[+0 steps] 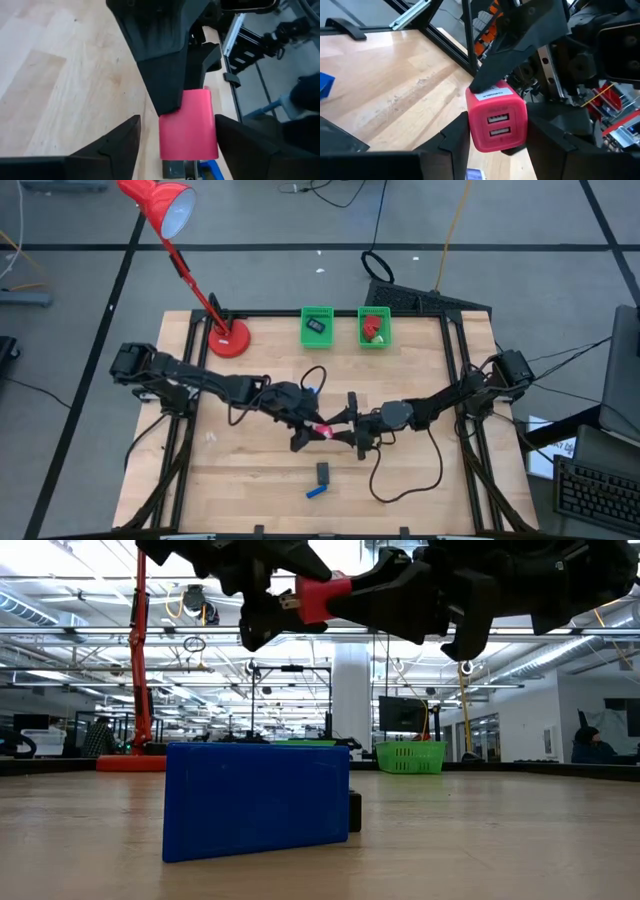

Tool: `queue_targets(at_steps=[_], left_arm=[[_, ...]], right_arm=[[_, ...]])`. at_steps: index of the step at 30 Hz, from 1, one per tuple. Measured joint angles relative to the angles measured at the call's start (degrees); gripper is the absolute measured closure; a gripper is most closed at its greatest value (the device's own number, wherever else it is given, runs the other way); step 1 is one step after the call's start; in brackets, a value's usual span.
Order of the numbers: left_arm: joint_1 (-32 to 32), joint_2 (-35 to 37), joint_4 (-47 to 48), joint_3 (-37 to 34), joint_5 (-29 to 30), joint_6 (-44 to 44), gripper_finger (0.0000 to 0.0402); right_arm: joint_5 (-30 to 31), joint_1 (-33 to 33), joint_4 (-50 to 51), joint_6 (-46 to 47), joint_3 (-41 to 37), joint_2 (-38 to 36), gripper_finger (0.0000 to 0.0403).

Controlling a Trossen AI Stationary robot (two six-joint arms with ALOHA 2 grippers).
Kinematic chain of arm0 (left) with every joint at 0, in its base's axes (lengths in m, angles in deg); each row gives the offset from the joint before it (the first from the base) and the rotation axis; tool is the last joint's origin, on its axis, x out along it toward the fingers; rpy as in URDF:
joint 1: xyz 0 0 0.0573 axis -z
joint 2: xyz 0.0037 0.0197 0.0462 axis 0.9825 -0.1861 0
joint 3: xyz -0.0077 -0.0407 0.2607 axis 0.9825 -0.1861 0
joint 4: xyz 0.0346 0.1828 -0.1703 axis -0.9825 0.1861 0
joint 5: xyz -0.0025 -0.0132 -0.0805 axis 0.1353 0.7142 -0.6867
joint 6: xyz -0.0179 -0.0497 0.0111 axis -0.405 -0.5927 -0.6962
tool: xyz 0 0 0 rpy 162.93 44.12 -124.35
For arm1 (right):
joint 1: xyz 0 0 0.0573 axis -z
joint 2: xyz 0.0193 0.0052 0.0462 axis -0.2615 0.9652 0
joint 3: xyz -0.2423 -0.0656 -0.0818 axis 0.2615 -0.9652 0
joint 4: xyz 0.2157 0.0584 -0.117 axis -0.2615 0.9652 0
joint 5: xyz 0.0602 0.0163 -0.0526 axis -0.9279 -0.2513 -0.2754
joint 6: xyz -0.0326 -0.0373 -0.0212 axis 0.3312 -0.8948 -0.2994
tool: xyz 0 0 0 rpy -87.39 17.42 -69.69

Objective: Pick & Place Office items
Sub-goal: Put the pink charger adapter into the right green basket

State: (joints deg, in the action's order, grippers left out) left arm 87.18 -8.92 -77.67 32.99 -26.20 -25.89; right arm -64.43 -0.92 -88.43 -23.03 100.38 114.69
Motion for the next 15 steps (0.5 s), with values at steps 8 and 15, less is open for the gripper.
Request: queue_targets(at_steps=[8, 15], left_arm=[[-4.7, 0.0, 0.2, 0.0, -10.5, 1.5, 0.0121], [-7.0, 0.2, -0.5, 0.0, -7.7, 3.3, 0.0117]], right_arm=[[-0.8, 1.1, 0.1, 7.9, 0.0, 0.0, 0.0252], [-4.1, 2.2, 1.8, 13.3, 0.0, 0.0, 0.0253]])
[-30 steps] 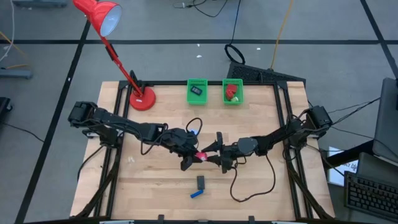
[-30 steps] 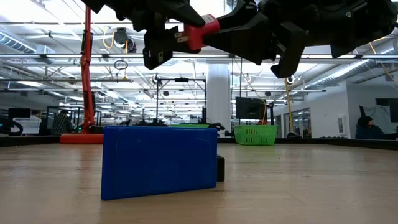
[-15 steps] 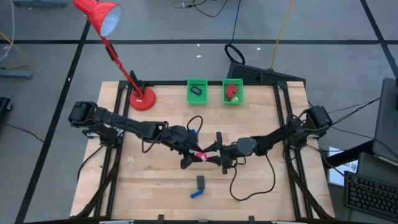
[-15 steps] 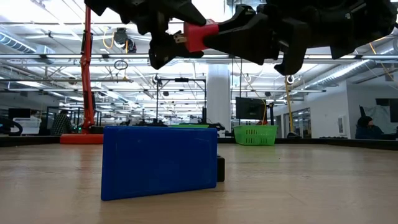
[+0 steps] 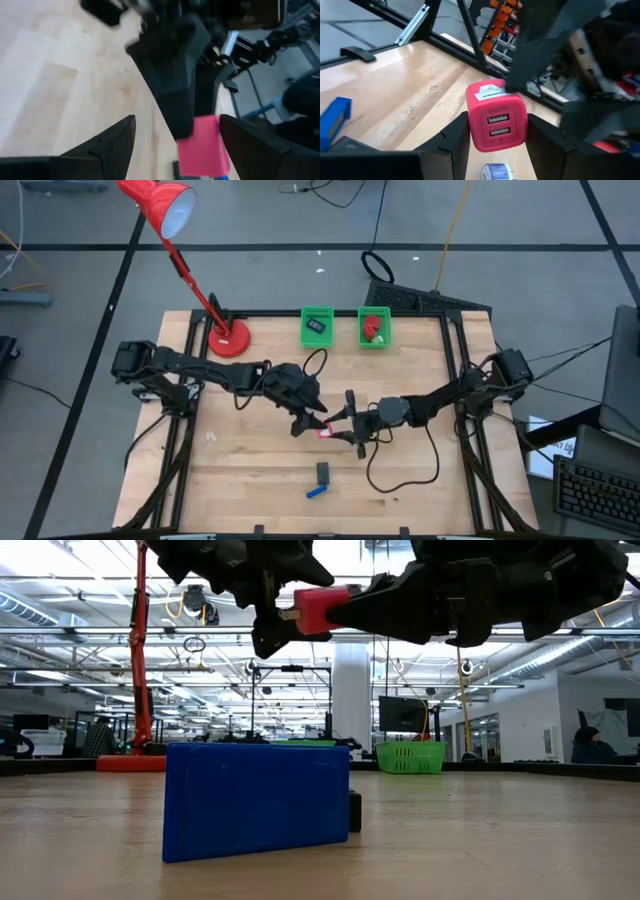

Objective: Pick & Place Office items
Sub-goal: Put the pink charger adapter into the right green basket

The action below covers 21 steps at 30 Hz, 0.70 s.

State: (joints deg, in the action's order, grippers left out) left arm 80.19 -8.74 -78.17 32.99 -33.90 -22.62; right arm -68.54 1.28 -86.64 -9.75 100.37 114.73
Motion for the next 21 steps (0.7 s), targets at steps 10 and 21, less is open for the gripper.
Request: queue_targets(at_steps=[10, 21], left_arm=[[2.2, 11.8, 2.2, 0.0, 20.5, 8.8, 0.0125], [12.8, 17.1, -2.3, -7.2, 48.8, 15.1, 0.0113]], right_arm=[[-2.7, 0.4, 2.6, 4.0, 0.0, -0.4, 0.0253], [-12.7, 5.8, 16.9, 15.4, -0.7, -11.5, 0.0253]])
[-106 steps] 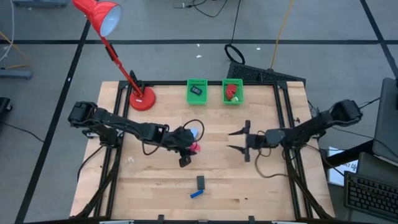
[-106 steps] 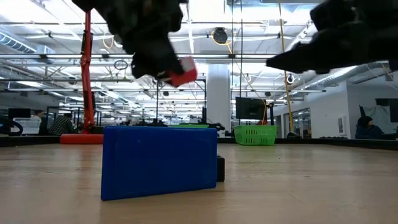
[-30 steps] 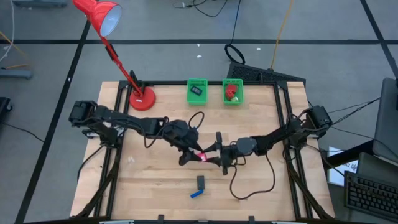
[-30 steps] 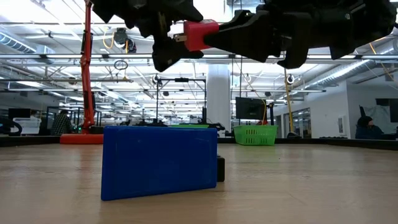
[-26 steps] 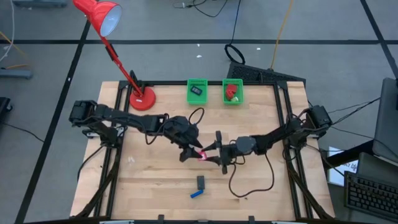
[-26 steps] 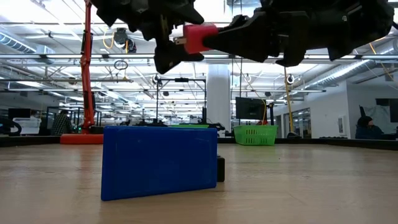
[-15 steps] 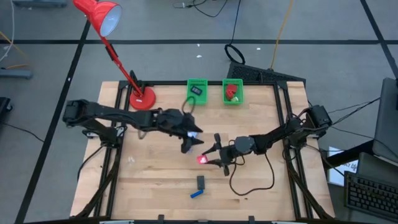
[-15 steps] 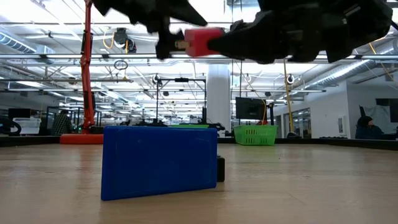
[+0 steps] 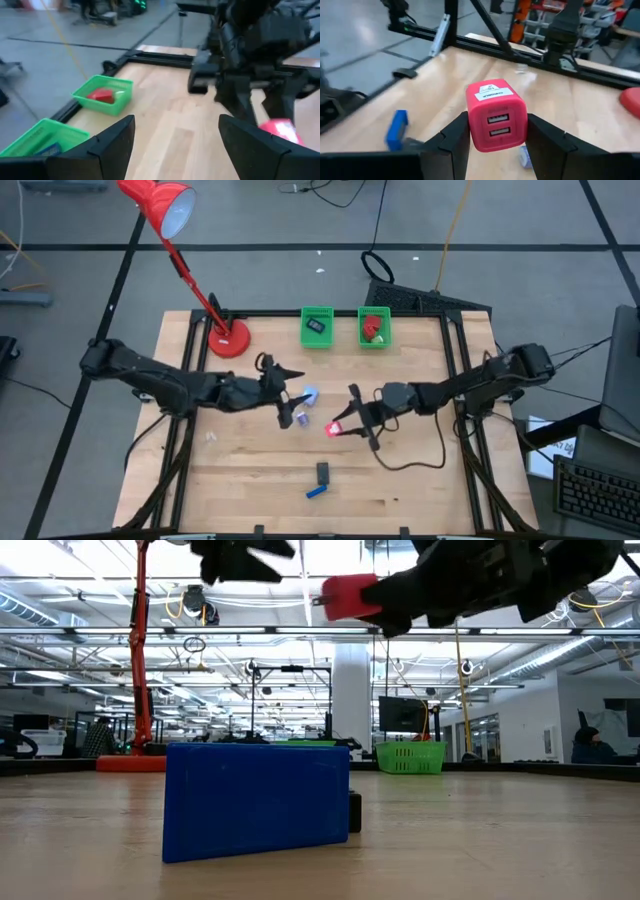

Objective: Pick & Place Office items
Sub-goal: Put the pink charger adapter into the right green basket

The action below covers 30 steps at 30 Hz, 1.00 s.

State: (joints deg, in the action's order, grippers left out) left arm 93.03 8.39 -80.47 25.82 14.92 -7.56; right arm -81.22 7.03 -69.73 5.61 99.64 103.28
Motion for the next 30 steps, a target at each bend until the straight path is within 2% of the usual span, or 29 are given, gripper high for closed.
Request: queue_targets(at_steps=[3, 8, 16, 21, 27, 30], left_arm=[[1.2, 0.0, -5.2, -4.1, 3.0, -0.1, 0.0119], [1.4, 0.0, -15.9, -11.2, 3.1, 1.1, 0.0128], [-0.8, 3.9, -36.3, -24.4, 5.5, 2.9, 0.0113], [-4.6, 5.9, -48.4, -32.5, 4.0, 2.6, 0.0106], [-7.9, 7.3, -50.2, -35.5, 1.4, 3.3, 0.0116], [-9.0, 7.3, -49.6, -35.5, 1.4, 3.4, 0.0123]], right_arm=[[-1.2, 1.7, -2.3, 1.6, -2.7, -2.3, 0.0253], [-1.4, 5.5, -9.6, 6.1, -8.8, -5.6, 0.0251], [-0.9, 12.3, -14.0, 11.7, -15.3, -10.2, 0.0254], [6.7, 16.1, -14.6, 13.8, -15.8, -10.8, 0.0253], [12.4, 23.0, -12.7, 15.6, -15.8, -10.8, 0.0253], [12.5, 27.3, -12.4, 16.5, -15.8, -10.8, 0.0252]])
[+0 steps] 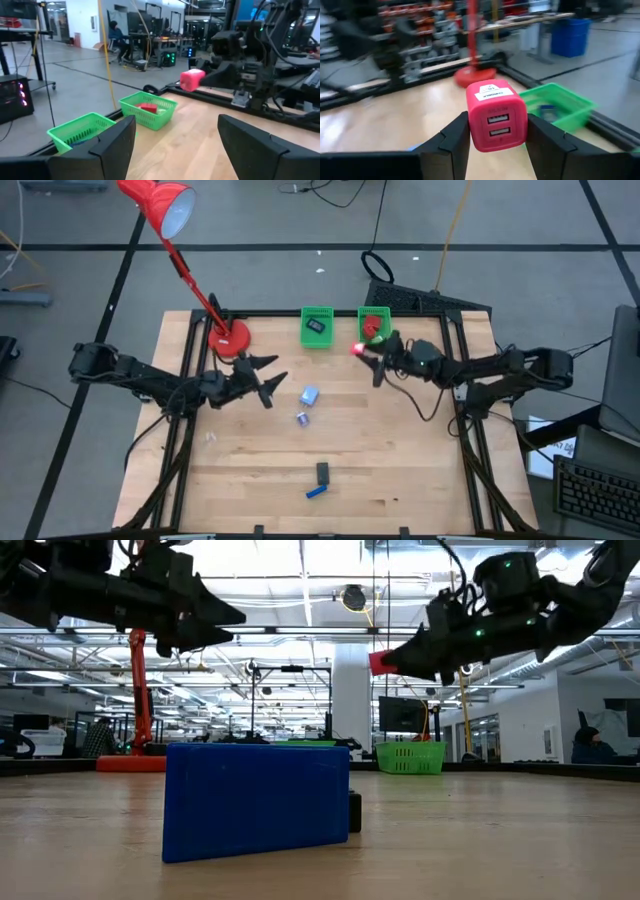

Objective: Pick & Place Office items
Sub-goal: Put the pink charger adapter into the right green basket

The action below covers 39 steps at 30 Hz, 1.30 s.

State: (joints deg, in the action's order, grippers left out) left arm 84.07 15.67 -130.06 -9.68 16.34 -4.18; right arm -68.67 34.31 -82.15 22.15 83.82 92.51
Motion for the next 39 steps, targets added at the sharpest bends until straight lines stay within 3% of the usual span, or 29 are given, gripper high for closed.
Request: queue_targets(at_steps=[10, 19, 25, 39], left_arm=[[-0.7, 0.0, -0.5, 0.0, 0.0, 0.4, 0.0116], [-1.0, 0.0, -0.9, 0.0, 0.0, 5.5, 0.01], [-1.7, 0.0, -1.0, 0.0, -0.1, 9.4, 0.0111], [-4.7, 0.0, -1.2, 0.0, -0.2, 8.8, 0.0148]], right_arm=[[4.3, 11.1, 13.1, -1.0, 0.0, 0.9, 0.0253], [7.5, 16.8, 11.9, -1.1, 0.0, 0.9, 0.0254], [7.6, 20.2, 14.2, 0.9, 0.0, 1.1, 0.0251], [7.3, 21.7, 9.4, 3.8, 0.1, 11.4, 0.0235]])
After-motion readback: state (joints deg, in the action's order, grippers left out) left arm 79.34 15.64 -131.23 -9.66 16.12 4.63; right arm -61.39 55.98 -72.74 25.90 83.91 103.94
